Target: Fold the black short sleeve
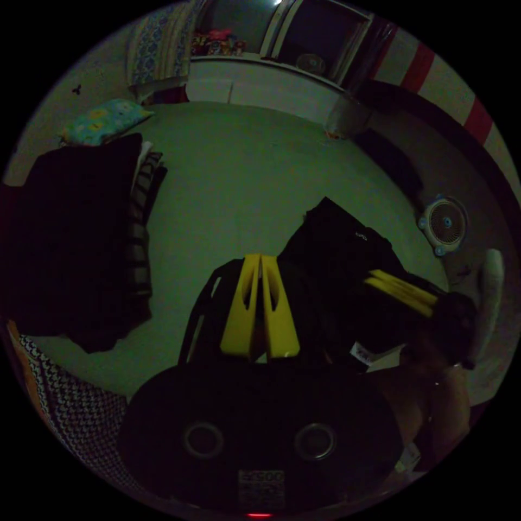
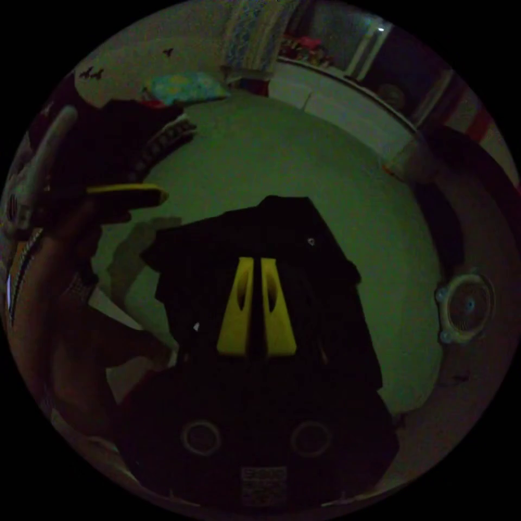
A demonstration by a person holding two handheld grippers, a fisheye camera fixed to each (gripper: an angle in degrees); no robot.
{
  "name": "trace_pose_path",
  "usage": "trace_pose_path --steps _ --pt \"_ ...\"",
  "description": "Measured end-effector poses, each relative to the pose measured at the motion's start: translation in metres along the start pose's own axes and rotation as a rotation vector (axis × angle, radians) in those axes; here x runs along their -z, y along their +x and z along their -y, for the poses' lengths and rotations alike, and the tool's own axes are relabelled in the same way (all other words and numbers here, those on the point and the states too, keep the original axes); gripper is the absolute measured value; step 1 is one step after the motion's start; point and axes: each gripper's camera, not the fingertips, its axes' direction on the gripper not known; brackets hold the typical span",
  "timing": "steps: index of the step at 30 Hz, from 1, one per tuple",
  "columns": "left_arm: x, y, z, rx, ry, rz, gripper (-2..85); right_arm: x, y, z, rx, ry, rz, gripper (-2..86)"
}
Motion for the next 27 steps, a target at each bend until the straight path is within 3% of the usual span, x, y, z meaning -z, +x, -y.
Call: trace_pose_path --steps 7,15,19,27 --pt "-0.004 0.009 -0.001 -0.021 -0.004 -0.001 -0.5 0.072 0.105 -0.083 -0.37 0.11 -0.037 -1.2" --pt "-0.013 0.017 0.0 -0.03 -0.046 -0.023 -0.5 0.043 0.202 -0.163 -0.869 -0.108 -0.095 -0.7" --pt "-0.017 0.026 -0.001 -0.048 -0.071 -0.032 -0.5 0.049 0.163 -0.153 -0.77 -0.078 -0.189 1.8" --pt "-0.02 0.042 0.005 -0.087 -0.101 -0.004 -0.4 0.055 0.002 -0.059 -0.106 0.037 0.087 12.8"
